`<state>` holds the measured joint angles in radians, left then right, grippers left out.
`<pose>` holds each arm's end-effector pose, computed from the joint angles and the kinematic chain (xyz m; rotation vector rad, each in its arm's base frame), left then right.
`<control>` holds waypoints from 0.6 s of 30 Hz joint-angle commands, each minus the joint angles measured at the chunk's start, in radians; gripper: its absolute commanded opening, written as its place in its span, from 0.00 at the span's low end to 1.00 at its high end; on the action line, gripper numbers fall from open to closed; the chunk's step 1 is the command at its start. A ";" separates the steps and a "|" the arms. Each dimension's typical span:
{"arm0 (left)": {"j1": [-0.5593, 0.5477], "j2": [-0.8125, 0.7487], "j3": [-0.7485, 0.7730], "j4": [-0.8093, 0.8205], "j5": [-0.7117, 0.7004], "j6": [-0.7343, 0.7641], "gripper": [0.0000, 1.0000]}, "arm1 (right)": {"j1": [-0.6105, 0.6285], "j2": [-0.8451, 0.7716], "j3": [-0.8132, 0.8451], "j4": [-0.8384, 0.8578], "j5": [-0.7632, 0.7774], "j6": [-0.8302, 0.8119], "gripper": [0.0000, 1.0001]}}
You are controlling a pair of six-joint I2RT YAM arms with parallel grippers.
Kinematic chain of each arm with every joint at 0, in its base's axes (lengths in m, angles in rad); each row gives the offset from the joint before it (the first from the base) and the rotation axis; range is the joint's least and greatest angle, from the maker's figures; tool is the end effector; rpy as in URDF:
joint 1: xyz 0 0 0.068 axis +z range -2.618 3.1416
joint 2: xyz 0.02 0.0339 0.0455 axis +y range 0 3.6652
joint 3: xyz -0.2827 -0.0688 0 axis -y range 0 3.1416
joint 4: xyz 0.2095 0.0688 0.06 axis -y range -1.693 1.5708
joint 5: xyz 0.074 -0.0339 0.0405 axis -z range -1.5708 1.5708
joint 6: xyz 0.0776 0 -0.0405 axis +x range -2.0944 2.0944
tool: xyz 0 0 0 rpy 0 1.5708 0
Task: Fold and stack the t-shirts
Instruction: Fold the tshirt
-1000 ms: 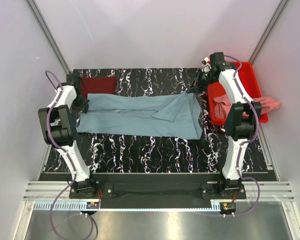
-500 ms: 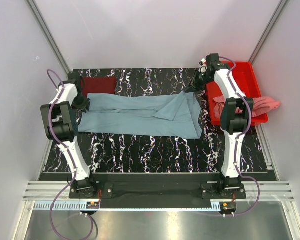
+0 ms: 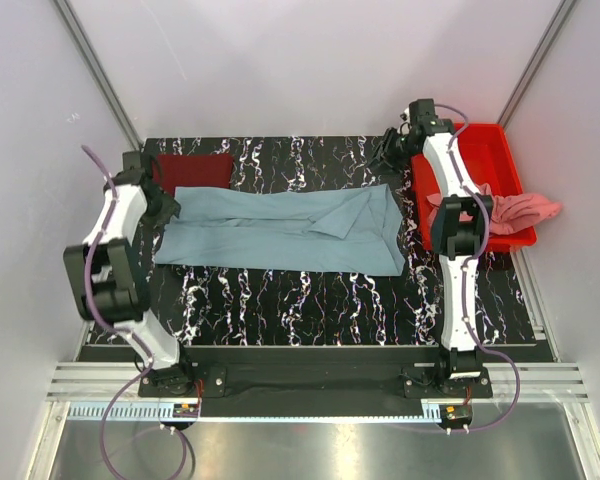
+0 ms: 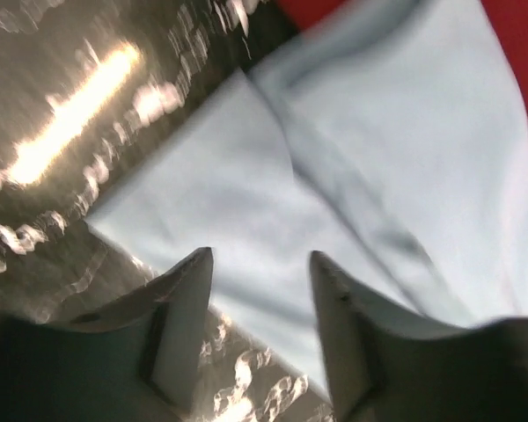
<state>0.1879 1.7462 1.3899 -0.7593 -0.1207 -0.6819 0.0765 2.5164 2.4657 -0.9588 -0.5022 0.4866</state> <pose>0.3450 0.0751 0.2394 -1.1595 2.4071 0.0052 0.5327 0.0783 0.2080 0.3430 2.5984 0.8534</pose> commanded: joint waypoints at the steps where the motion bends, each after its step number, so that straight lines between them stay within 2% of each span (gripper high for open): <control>1: -0.007 -0.083 -0.146 0.142 0.231 0.041 0.47 | 0.014 -0.137 -0.011 -0.125 0.088 -0.046 0.45; 3: -0.008 -0.068 -0.196 0.184 0.288 0.032 0.42 | 0.029 -0.261 -0.126 -0.132 0.099 -0.077 0.46; 4: -0.008 -0.056 -0.198 0.184 0.311 0.028 0.42 | 0.045 -0.362 -0.278 -0.124 0.105 -0.083 0.46; 6: -0.007 -0.015 -0.190 0.190 0.351 0.036 0.42 | 0.065 -0.480 -0.471 -0.072 0.114 -0.092 0.47; 7: -0.007 0.002 -0.181 0.190 0.361 0.038 0.42 | 0.074 -0.534 -0.642 -0.016 0.123 -0.089 0.47; 8: -0.008 0.019 -0.170 0.178 0.377 0.041 0.42 | 0.074 -0.629 -0.722 0.008 0.123 -0.083 0.47; 10: -0.007 0.070 -0.137 0.154 0.392 0.047 0.42 | 0.075 -0.700 -0.898 0.060 0.096 -0.092 0.46; 13: 0.004 0.111 -0.132 0.111 0.359 0.030 0.42 | 0.085 -0.783 -1.057 0.087 0.094 -0.129 0.42; 18: 0.041 0.127 -0.184 0.058 0.279 -0.013 0.43 | 0.085 -0.780 -1.177 0.150 0.166 -0.148 0.40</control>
<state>0.2005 1.8736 1.2171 -0.6624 0.2008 -0.6708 0.1646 1.7355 1.3281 -0.9012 -0.3912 0.3740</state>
